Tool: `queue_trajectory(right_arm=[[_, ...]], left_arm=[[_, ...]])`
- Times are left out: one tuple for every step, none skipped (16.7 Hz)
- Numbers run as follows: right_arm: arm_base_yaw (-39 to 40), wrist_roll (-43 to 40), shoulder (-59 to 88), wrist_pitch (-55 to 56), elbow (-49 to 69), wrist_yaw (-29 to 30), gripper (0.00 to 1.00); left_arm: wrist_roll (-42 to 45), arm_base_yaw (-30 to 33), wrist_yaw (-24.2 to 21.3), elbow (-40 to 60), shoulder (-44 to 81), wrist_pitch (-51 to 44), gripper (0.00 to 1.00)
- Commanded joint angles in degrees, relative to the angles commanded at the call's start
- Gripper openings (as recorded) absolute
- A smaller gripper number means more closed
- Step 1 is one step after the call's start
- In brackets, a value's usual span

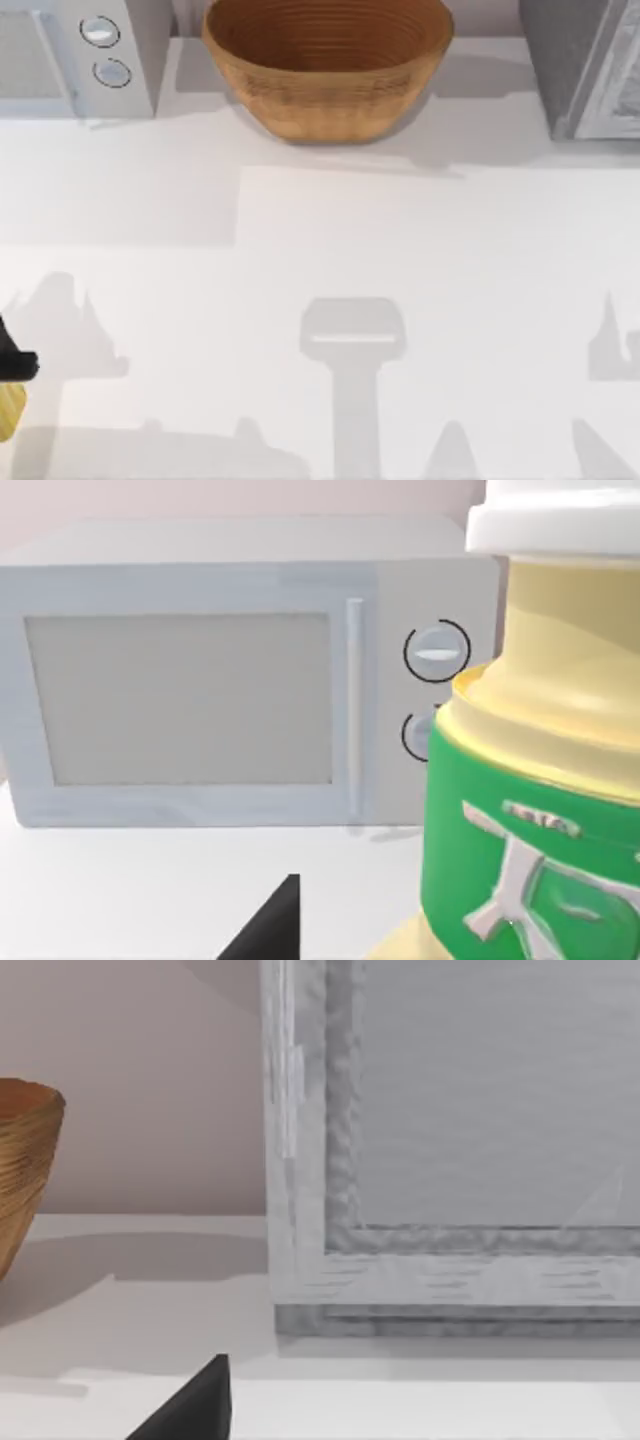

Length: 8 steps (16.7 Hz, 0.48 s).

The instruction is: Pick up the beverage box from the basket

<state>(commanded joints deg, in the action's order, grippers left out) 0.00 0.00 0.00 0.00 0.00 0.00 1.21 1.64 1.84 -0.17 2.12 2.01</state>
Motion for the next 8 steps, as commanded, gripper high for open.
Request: queue_trajectory(right_arm=[[0.00,0.00,0.00,0.00,0.00,0.00,1.00],[0.00,0.00,0.00,0.00,0.00,0.00,1.00],[0.00,0.00,0.00,0.00,0.00,0.00,1.00],[0.00,0.00,0.00,0.00,0.00,0.00,1.00],[0.00,0.00,0.00,0.00,0.00,0.00,1.00],[0.00,0.00,0.00,0.00,0.00,0.00,1.00],[0.00,0.00,0.00,0.00,0.00,0.00,1.00],[0.00,0.00,0.00,0.00,0.00,0.00,1.00]], left_arm=[[0.63,1.11,1.64,0.05,1.73,1.82,0.00],[1.18,2.34,3.79,0.21,4.01,4.21,0.00],[1.62,3.61,6.49,0.46,6.89,7.21,0.00],[1.94,4.82,9.53,0.70,10.20,10.79,0.00],[2.16,5.98,12.60,0.90,13.52,14.83,0.00],[2.35,7.10,15.47,1.03,16.65,18.94,0.00],[2.63,8.18,18.02,1.09,19.52,22.65,0.00],[3.13,9.30,20.26,1.12,22.09,25.79,0.00]])
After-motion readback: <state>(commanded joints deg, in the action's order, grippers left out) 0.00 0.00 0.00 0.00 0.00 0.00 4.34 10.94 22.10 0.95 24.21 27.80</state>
